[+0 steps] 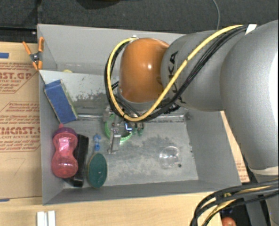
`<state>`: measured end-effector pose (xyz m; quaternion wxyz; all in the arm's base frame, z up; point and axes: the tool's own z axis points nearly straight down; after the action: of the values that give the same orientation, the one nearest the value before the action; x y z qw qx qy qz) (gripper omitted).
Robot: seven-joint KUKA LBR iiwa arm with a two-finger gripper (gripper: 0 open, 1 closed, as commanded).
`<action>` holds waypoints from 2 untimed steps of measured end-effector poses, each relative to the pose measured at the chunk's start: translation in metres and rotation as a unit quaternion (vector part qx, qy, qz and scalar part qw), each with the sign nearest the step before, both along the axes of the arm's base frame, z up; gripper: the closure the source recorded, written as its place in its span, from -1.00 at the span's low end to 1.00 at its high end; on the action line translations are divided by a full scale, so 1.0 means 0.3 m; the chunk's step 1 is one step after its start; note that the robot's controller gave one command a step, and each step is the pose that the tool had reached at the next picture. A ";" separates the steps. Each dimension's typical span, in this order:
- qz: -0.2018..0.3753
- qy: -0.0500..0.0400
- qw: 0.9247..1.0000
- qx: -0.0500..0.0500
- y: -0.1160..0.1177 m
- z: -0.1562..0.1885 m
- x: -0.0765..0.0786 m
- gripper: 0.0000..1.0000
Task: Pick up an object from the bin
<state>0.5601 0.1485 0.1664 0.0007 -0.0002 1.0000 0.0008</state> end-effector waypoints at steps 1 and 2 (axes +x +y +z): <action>0.000 0.000 1.000 0.000 0.000 0.000 0.000 -1.00; 0.154 -0.001 0.988 0.000 -0.155 -0.277 -0.117 -1.00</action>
Offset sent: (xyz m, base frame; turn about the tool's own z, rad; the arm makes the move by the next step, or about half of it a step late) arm -0.0407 -0.0546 -0.0964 -0.3569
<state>0.5251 0.1022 0.0833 0.0014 -0.1538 0.9881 0.0007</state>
